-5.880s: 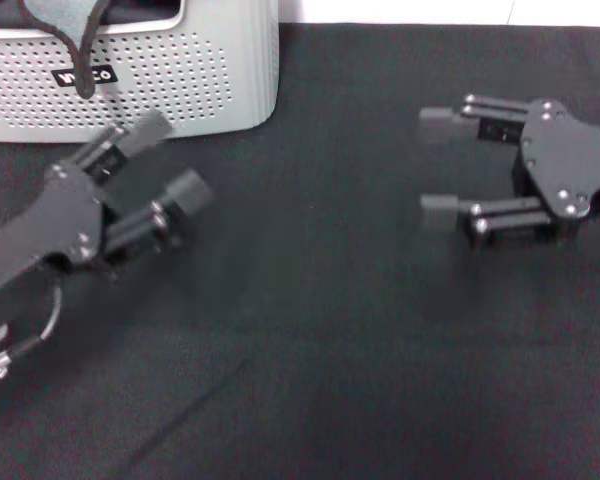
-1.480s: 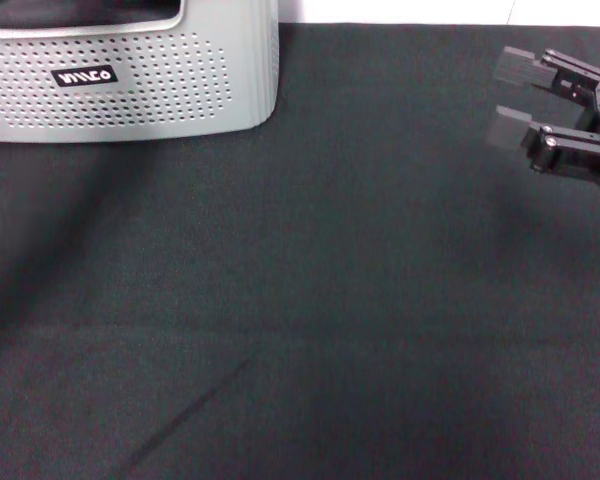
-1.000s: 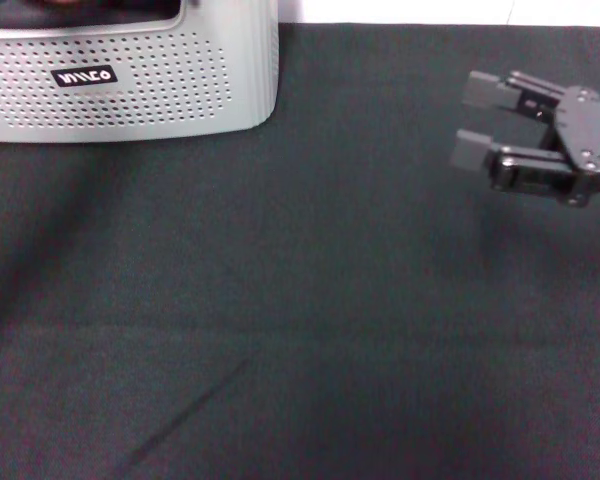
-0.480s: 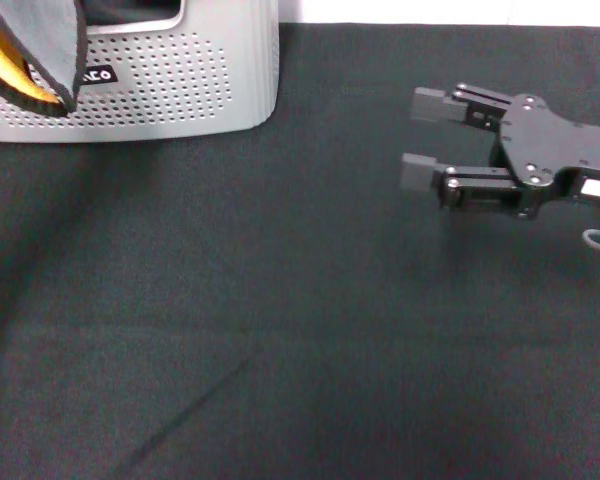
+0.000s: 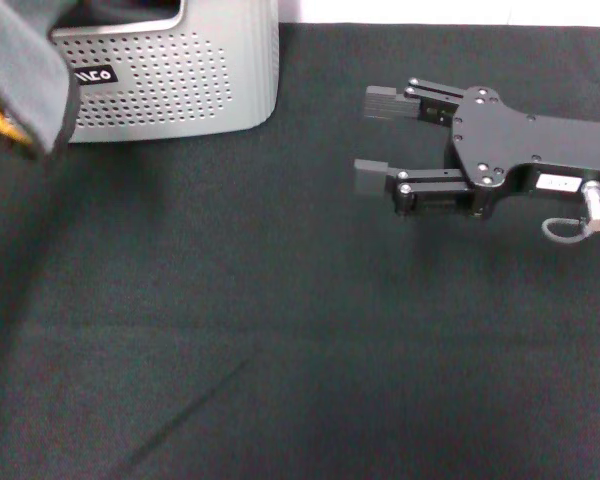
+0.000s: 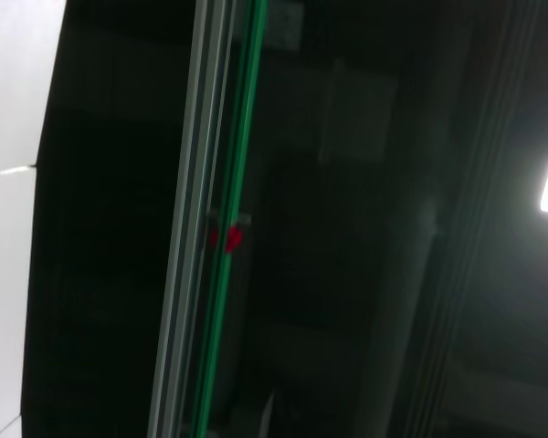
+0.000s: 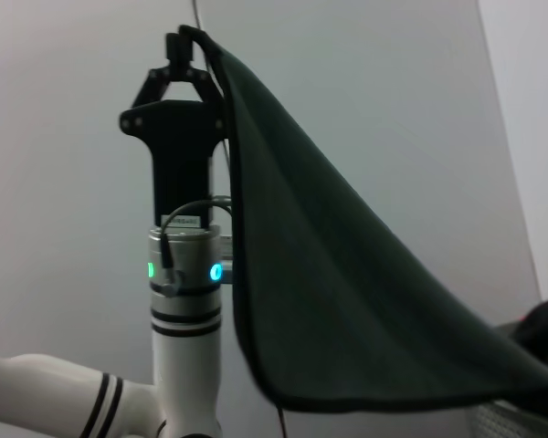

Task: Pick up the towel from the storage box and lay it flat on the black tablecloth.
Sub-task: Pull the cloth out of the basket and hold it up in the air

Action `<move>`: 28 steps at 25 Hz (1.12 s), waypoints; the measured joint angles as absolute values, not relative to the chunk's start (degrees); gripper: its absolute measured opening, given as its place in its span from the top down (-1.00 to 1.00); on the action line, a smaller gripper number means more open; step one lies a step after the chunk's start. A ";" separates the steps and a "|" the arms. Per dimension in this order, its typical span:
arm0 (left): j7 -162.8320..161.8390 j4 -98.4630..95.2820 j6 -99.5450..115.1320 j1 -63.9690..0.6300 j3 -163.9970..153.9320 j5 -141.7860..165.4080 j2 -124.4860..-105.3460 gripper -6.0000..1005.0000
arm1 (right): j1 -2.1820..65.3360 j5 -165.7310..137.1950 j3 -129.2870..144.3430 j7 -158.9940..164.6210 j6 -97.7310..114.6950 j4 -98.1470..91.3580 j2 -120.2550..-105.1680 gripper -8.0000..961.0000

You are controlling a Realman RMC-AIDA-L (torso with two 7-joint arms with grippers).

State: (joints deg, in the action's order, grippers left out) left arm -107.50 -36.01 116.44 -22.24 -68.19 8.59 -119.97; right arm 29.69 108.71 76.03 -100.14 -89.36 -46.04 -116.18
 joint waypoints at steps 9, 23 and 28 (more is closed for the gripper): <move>-107.48 -35.56 116.35 -22.70 -68.71 6.82 -120.18 0.97 | 30.62 112.62 82.65 -103.82 -85.99 -46.18 -116.19 -0.81; -105.92 -29.24 116.35 -25.11 -69.37 6.92 -120.31 0.97 | 34.83 120.27 93.59 -109.77 -79.37 -46.50 -116.19 -0.81; -104.17 -28.16 116.36 -25.54 -70.80 6.87 -120.32 0.97 | 36.81 122.19 95.62 -110.18 -76.73 -46.49 -116.19 -0.81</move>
